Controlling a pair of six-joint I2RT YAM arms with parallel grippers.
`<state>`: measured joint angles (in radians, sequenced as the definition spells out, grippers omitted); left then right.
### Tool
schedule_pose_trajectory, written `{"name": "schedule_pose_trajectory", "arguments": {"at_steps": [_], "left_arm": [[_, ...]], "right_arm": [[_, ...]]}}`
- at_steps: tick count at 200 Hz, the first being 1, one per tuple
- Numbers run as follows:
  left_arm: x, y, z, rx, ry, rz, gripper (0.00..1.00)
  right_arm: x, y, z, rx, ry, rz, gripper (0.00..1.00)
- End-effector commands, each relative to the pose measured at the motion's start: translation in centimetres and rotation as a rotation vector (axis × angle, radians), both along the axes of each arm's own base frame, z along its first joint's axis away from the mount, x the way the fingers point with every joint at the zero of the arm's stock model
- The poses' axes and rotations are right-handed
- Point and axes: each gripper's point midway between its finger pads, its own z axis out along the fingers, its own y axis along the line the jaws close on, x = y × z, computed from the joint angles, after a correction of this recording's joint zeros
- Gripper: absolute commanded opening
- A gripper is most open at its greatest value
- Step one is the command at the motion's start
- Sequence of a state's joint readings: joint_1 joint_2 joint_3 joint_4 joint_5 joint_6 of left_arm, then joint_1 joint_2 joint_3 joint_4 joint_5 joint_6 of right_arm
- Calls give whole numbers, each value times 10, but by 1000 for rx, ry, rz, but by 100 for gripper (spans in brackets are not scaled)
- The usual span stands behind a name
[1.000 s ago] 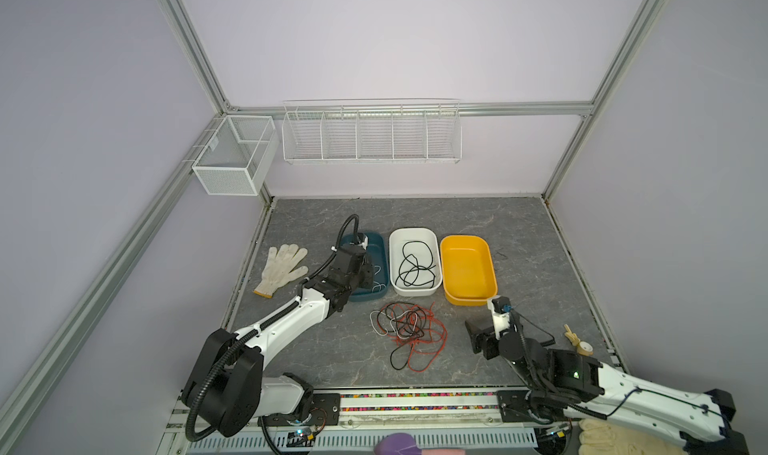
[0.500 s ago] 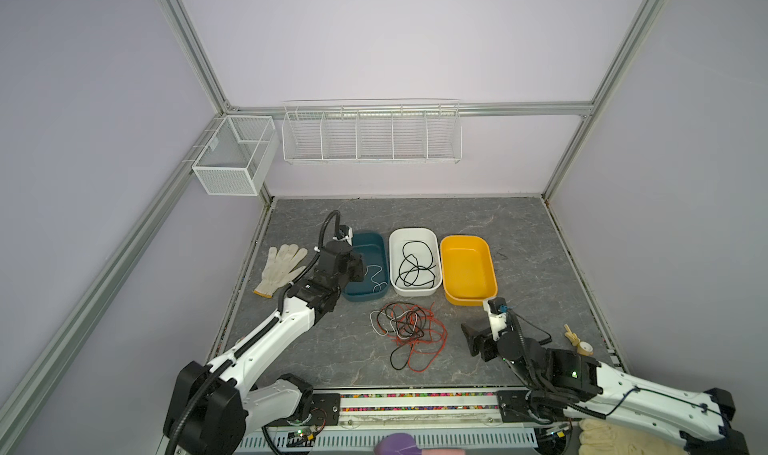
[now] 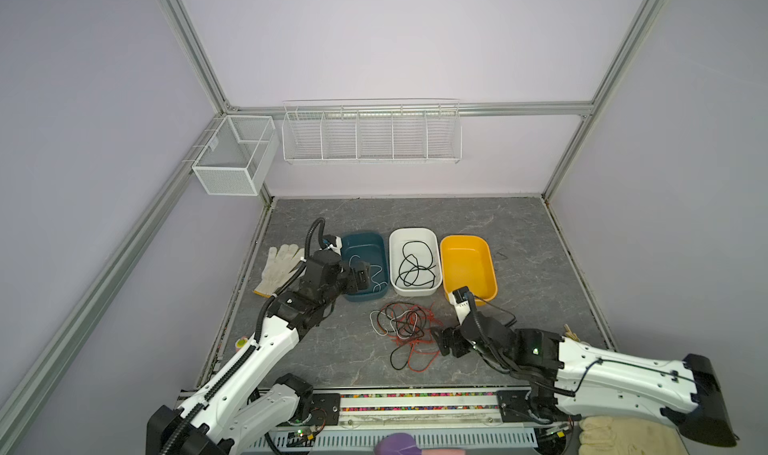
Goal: Untangle the cables
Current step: 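Move the left gripper back to the pile while the right gripper approaches, then grasp a black wire with the right gripper while the left gripper pins the pile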
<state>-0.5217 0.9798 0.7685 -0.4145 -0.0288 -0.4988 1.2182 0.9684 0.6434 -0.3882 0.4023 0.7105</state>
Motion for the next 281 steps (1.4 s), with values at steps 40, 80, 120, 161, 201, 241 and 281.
{"name": "schedule_pose_trajectory", "arguments": {"at_steps": [40, 80, 120, 161, 201, 241, 281], "left_arm": [[-47, -25, -42, -245, 214, -47, 97], [-71, -40, -59, -226, 220, -91, 95], [-86, -46, -90, -226, 277, -106, 91], [-94, -46, -106, -244, 298, -108, 86], [-100, -45, -116, -245, 309, -113, 84], [-104, -46, -123, -210, 311, -137, 84], [-105, -48, -124, -162, 272, -185, 84]], "right_arm": [[-2, 31, -14, 70, 153, 22, 98], [6, 34, -22, 128, 209, 28, 88], [9, 38, -28, 144, 225, 47, 65], [13, 43, -37, 132, 239, 51, 60], [21, 47, -47, 121, 257, 37, 57], [29, 52, -55, 127, 286, 26, 53], [36, 57, -61, 113, 297, 12, 46]]}}
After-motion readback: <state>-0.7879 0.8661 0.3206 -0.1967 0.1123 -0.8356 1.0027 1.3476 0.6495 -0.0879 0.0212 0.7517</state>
